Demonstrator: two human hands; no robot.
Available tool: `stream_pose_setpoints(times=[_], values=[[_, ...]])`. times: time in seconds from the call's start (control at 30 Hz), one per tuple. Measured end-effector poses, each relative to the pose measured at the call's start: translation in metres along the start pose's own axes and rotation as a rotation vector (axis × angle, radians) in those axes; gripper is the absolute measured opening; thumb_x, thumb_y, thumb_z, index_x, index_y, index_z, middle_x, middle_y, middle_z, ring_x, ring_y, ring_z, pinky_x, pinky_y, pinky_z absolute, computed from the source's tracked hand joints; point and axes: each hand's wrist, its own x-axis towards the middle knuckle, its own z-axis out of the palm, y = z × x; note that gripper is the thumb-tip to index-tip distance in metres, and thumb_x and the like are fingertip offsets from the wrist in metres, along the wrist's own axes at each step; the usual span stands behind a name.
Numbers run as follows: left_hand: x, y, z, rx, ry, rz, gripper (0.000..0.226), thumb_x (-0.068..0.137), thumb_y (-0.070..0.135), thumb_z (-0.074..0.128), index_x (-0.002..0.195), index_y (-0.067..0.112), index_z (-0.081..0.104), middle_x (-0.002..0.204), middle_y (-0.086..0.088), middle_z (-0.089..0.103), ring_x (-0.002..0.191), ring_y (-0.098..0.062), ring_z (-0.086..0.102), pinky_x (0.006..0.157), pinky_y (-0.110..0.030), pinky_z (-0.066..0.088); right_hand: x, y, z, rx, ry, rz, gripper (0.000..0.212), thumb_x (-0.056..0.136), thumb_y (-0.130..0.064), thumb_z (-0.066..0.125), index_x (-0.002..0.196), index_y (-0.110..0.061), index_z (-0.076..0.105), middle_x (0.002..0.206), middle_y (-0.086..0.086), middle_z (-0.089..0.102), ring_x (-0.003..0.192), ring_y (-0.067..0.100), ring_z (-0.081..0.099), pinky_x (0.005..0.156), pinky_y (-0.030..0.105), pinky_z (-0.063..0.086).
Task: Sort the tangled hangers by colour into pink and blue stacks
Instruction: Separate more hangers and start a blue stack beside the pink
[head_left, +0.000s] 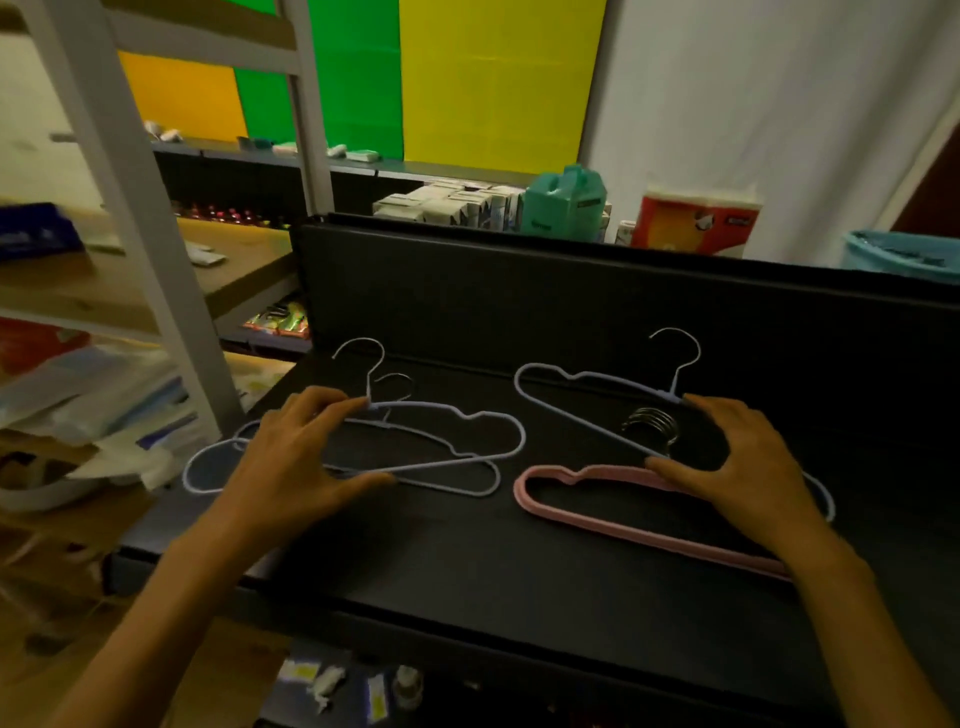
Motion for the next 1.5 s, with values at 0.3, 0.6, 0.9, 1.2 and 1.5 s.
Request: stream_pose_setpoints(times=[0.3,0.6,0.9,1.2,1.5], values=[[0.059,-0.062,0.004,-0.052,-0.294,0.197,0.087,0.063,0.068,0.067,0.137,0.041,0.031,0.139,0.01,0.029,0.122,-0.011,0.031,0.098,-0.029,0.034,-0.025,-0.063,0.015,0.0,0.089,0.181,0.082,0.066,-0.04,0.08,0.137,-0.021,0.043,0.139,0.006,0.043,0.127,0.024,0.038,0.1,0.038,0.034],[0.07,-0.069,0.016,-0.057,-0.387,0.304,0.095,0.06,0.075,0.061,0.141,0.039,0.025,0.139,0.01,0.03,0.122,-0.01,0.035,0.099,-0.027,0.036,-0.035,-0.092,0.023,0.01,0.112,0.253,0.081,0.066,-0.041,0.078,0.136,-0.022,0.043,0.138,0.006,0.043,0.126,0.024,0.04,0.1,0.043,0.038],[0.065,-0.059,0.016,-0.038,-0.355,0.327,0.094,0.067,0.076,0.056,0.144,0.033,0.023,0.14,0.007,0.031,0.123,-0.01,0.034,0.103,-0.028,0.033,-0.033,-0.108,0.03,0.002,0.112,0.223,0.08,0.068,-0.034,0.08,0.137,-0.021,0.042,0.139,0.008,0.042,0.127,0.024,0.039,0.098,0.039,0.036],[0.058,-0.053,0.01,-0.05,-0.375,0.3,0.091,0.071,0.068,0.06,0.145,0.03,0.021,0.143,0.003,0.035,0.127,-0.012,0.033,0.103,-0.027,0.031,-0.038,-0.106,0.028,0.002,0.085,0.211,0.081,0.069,-0.036,0.079,0.138,-0.023,0.04,0.141,0.007,0.04,0.127,0.023,0.038,0.098,0.037,0.035],[0.056,-0.05,0.013,-0.031,-0.391,0.263,0.093,0.069,0.071,0.057,0.145,0.032,0.019,0.145,0.003,0.034,0.129,-0.013,0.034,0.104,-0.028,0.031,-0.04,-0.098,0.03,0.009,0.063,0.209,0.08,0.069,-0.039,0.078,0.137,-0.022,0.042,0.138,0.007,0.043,0.123,0.022,0.041,0.096,0.036,0.036]])
